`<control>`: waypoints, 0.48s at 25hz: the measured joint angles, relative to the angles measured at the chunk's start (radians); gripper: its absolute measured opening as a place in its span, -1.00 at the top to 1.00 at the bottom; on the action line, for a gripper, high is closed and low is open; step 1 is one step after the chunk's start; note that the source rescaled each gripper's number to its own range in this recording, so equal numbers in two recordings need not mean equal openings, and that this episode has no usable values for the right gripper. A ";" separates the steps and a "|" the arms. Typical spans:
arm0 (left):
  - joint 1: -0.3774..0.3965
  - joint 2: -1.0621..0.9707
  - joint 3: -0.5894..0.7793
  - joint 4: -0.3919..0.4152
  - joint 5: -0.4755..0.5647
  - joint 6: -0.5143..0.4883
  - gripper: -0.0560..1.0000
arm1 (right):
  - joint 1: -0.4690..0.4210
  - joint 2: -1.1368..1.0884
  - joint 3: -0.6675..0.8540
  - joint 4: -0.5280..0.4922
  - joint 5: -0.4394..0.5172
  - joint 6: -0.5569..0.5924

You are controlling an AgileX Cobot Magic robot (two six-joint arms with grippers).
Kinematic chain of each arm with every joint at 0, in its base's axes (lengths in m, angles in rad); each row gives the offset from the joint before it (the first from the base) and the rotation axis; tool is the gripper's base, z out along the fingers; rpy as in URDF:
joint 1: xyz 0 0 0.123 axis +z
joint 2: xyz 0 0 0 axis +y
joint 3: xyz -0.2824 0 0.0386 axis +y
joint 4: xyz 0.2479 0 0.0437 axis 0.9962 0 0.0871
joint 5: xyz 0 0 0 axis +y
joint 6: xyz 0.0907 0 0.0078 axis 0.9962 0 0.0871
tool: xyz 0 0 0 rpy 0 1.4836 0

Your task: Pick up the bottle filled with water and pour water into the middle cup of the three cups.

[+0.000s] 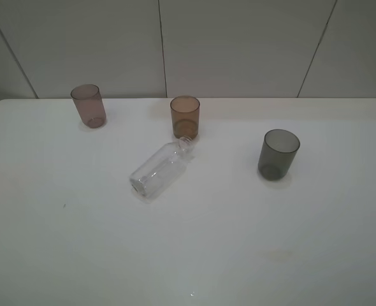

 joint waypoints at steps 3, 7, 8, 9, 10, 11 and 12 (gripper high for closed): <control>0.000 -0.070 0.000 -0.002 0.079 0.013 -1.00 | 0.000 0.000 0.000 0.000 0.000 0.000; 0.000 -0.191 0.055 -0.007 0.090 0.044 -1.00 | 0.000 0.000 0.000 0.000 0.000 0.000; 0.000 -0.221 0.074 -0.010 0.090 0.049 -1.00 | 0.000 0.000 0.000 0.000 0.000 0.000; 0.000 -0.252 0.098 -0.014 0.089 0.050 -1.00 | 0.000 0.000 0.000 0.000 0.000 0.000; 0.000 -0.276 0.121 -0.016 0.087 0.054 -1.00 | 0.000 0.000 0.000 0.000 0.000 0.000; 0.000 -0.290 0.142 -0.025 0.083 0.057 -1.00 | 0.000 0.000 0.000 0.000 0.000 0.000; 0.000 -0.293 0.159 -0.025 0.081 0.060 -1.00 | 0.000 0.000 0.000 0.000 0.000 0.000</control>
